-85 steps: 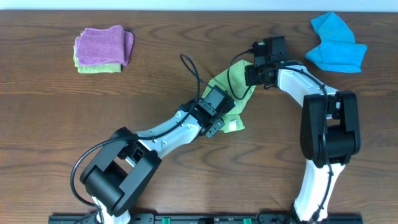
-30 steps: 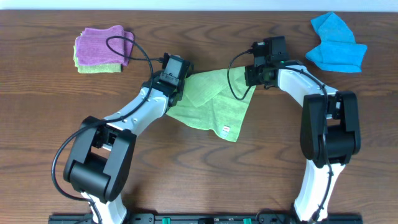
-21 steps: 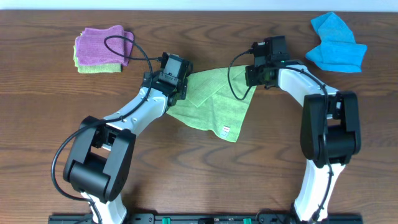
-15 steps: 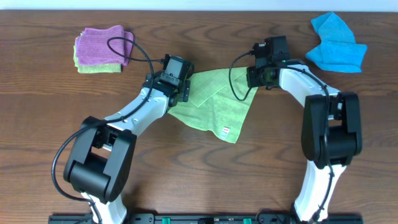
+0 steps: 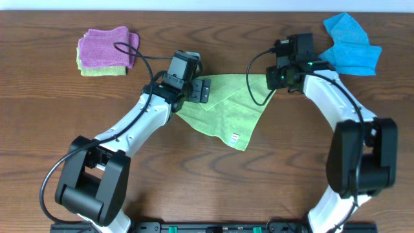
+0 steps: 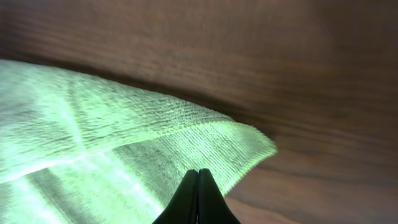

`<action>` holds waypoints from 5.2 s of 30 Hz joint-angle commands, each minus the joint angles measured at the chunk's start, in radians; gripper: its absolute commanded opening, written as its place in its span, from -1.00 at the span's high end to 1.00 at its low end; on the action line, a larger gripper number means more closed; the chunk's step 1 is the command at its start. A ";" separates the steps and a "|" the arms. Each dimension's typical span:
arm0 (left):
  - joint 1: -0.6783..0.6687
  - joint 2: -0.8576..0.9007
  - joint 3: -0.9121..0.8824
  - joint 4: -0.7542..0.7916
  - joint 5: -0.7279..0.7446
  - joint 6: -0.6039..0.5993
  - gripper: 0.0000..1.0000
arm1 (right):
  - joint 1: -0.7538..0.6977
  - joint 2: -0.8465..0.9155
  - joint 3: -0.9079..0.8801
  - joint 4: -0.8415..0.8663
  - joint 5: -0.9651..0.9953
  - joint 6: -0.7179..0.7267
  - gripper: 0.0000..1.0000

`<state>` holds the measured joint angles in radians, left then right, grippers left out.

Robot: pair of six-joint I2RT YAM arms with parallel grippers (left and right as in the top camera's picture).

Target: Fold the cloth

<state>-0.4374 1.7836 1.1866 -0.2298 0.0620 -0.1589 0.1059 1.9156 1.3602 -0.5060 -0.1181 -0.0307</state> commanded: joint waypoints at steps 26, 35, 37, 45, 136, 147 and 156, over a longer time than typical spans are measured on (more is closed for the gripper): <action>-0.074 -0.326 0.016 -0.389 0.004 -0.042 0.88 | 0.027 -0.652 -0.091 -0.289 0.026 0.000 0.97; -0.100 -0.679 -0.220 -0.407 0.017 -0.038 0.88 | 0.092 -1.153 -0.382 -0.356 0.085 0.100 0.97; -0.100 -0.734 -0.296 -0.393 0.020 -0.067 0.88 | 0.106 -1.230 -0.465 -0.363 0.084 0.137 0.97; -0.100 -0.788 -0.513 -0.256 0.094 -0.130 0.88 | 0.167 -1.260 -0.676 -0.298 0.026 0.309 0.96; -0.100 -0.361 -0.523 0.160 0.119 -0.109 0.88 | 0.235 -0.268 -0.667 0.010 0.294 0.314 0.97; -0.098 -0.177 -0.521 0.441 0.328 -0.230 0.88 | 0.235 -0.268 -0.667 0.019 0.282 0.302 0.97; -0.098 -0.149 -0.521 0.503 0.385 -0.446 -0.11 | 0.235 -0.268 -0.667 0.014 0.270 0.298 0.97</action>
<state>-0.5385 1.6241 0.6632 0.2707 0.4042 -0.4889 0.3489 1.5967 0.7300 -0.4995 0.2451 0.2768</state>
